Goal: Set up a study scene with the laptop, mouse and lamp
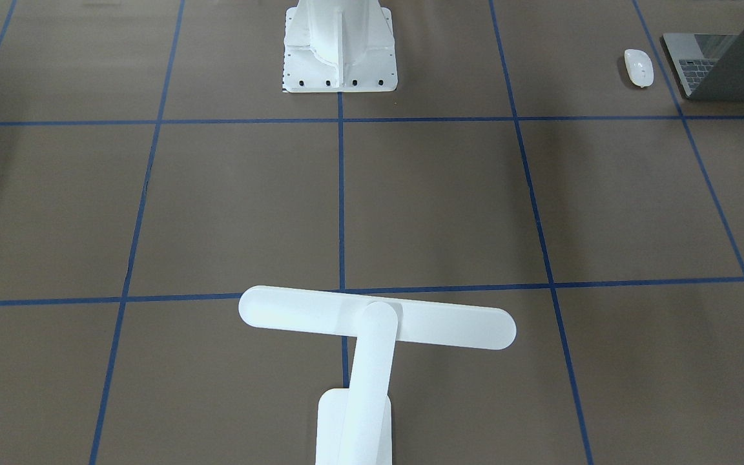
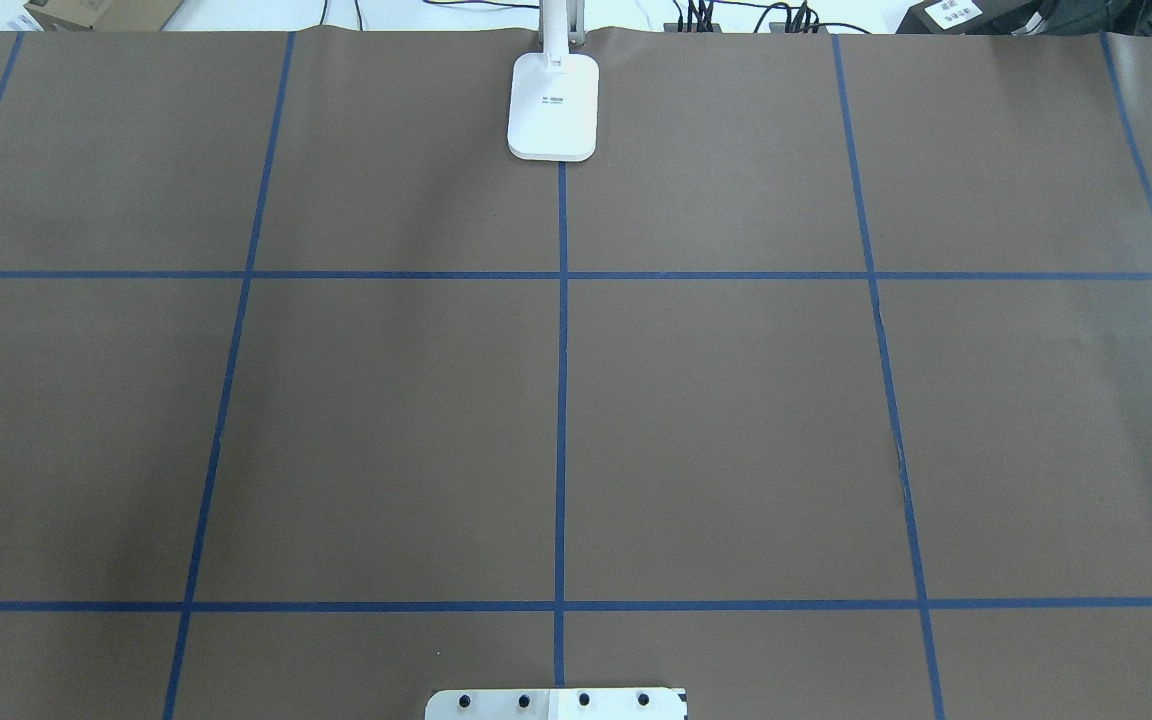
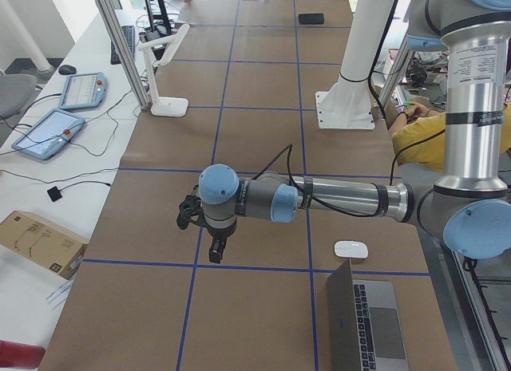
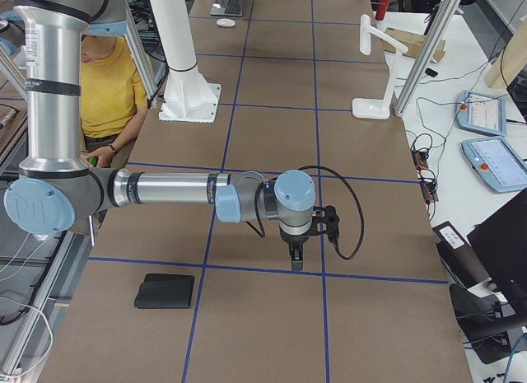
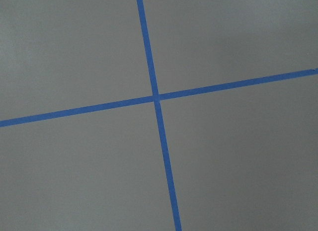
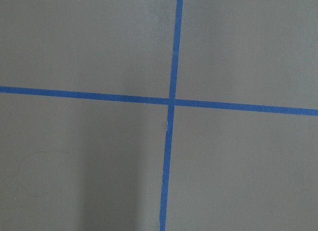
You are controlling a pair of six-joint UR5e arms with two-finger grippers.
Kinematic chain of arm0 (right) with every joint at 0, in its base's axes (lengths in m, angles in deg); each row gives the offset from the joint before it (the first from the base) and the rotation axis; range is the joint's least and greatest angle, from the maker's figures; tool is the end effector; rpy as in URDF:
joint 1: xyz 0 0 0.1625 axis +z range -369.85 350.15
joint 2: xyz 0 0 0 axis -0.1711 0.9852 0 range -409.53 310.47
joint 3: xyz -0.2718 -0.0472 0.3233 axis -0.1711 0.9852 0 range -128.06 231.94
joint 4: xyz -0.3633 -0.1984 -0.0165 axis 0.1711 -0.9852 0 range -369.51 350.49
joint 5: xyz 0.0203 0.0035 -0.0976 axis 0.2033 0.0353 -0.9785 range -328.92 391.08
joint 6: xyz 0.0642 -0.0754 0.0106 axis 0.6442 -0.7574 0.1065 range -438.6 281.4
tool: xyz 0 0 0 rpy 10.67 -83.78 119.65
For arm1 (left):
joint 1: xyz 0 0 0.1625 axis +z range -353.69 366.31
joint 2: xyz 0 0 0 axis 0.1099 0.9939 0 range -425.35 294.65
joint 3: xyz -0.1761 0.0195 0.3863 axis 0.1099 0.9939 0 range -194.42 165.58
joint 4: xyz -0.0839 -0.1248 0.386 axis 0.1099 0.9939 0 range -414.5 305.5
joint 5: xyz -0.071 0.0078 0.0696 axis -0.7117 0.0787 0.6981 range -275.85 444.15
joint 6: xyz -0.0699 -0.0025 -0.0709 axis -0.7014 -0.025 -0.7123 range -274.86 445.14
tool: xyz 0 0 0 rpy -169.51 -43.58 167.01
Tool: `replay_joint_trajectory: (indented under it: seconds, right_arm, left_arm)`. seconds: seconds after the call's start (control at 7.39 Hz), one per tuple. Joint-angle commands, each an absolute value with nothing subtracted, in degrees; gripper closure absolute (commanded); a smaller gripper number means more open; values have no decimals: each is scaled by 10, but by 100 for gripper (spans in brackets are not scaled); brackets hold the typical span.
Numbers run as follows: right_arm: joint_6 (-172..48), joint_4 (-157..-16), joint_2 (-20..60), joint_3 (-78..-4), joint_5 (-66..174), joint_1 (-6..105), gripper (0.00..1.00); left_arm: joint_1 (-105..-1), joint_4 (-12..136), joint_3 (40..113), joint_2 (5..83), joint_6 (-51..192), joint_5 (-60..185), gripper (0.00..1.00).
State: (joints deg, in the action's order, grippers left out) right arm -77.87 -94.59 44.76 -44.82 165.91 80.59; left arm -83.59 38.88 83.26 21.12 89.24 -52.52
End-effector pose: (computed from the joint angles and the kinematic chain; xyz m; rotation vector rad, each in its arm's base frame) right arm 0.0668 -0.4676 0.6267 0.1201 -0.7816 -0.0309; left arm -0.0600 -0.4731 0.6130 0.1525 0.8090 0.1227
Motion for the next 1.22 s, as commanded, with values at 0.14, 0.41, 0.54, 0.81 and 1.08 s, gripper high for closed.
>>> replay_joint_trajectory:
  seconds: [0.14, 0.41, 0.54, 0.81, 1.08]
  right_arm:
    - [-776, -926, 445, -446, 1660, 806, 0]
    - [-776, -926, 446, -440, 1660, 805, 0]
    - [-776, -926, 446, -440, 1661, 805, 0]
    - [-776, -926, 446, -436, 1666, 804, 0]
    - [-775, -926, 446, -433, 1683, 804, 0]
  left_arm:
    - [-836, 387, 843, 211, 889, -524, 0]
    - [-837, 383, 842, 186, 887, -523, 0]
    - [-850, 384, 841, 181, 889, -523, 0]
    - [-907, 388, 833, 166, 892, -523, 0]
    - [-973, 391, 793, 180, 890, -510, 0]
